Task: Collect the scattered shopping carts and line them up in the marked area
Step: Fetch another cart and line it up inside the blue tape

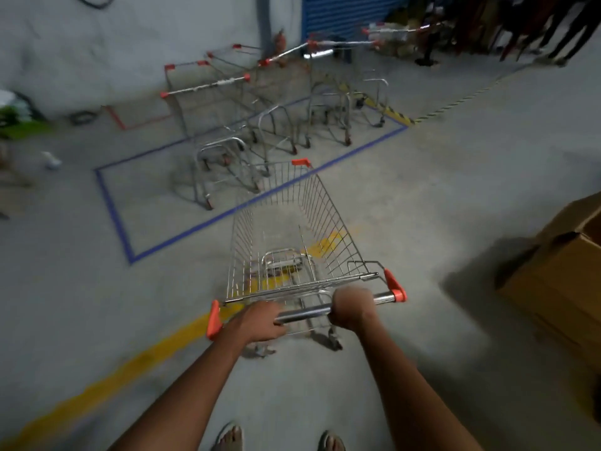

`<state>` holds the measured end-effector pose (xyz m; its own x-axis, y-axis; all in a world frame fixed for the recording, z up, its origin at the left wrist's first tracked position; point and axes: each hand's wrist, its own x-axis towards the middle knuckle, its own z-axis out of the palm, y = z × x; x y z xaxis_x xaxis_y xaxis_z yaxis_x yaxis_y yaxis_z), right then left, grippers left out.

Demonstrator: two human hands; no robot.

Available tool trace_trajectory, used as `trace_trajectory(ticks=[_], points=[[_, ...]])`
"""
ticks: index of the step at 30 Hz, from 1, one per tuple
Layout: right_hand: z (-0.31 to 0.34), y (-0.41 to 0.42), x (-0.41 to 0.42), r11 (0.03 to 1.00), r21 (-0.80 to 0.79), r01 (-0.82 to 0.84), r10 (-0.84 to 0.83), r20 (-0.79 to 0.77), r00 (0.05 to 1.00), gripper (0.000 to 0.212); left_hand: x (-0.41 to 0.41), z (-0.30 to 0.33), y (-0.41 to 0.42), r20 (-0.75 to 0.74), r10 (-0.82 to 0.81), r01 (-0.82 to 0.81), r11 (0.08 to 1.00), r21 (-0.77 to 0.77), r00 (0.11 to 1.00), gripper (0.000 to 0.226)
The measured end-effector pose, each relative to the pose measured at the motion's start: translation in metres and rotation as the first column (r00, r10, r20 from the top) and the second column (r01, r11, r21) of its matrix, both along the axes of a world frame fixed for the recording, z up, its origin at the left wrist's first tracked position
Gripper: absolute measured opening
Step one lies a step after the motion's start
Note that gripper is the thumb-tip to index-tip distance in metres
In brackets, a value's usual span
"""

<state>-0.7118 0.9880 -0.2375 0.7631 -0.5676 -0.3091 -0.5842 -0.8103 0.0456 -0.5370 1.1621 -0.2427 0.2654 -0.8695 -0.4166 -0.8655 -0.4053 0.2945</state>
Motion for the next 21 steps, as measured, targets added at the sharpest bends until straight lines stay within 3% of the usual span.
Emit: trace_trajectory(ticks=[10, 21], points=[[-0.011, -0.017, 0.04, 0.969, 0.007, -0.247, 0.247, 0.047, 0.968, 0.031, -0.018, -0.011, 0.031, 0.238, 0.287, -0.255, 0.954, -0.154, 0.928, 0.04], [-0.017, -0.025, 0.148, 0.926, -0.04, -0.375, 0.377, 0.058, 0.924, 0.031, 0.05, -0.018, 0.036, 0.368, 0.392, -0.347, 0.919, -0.185, 0.843, 0.049]])
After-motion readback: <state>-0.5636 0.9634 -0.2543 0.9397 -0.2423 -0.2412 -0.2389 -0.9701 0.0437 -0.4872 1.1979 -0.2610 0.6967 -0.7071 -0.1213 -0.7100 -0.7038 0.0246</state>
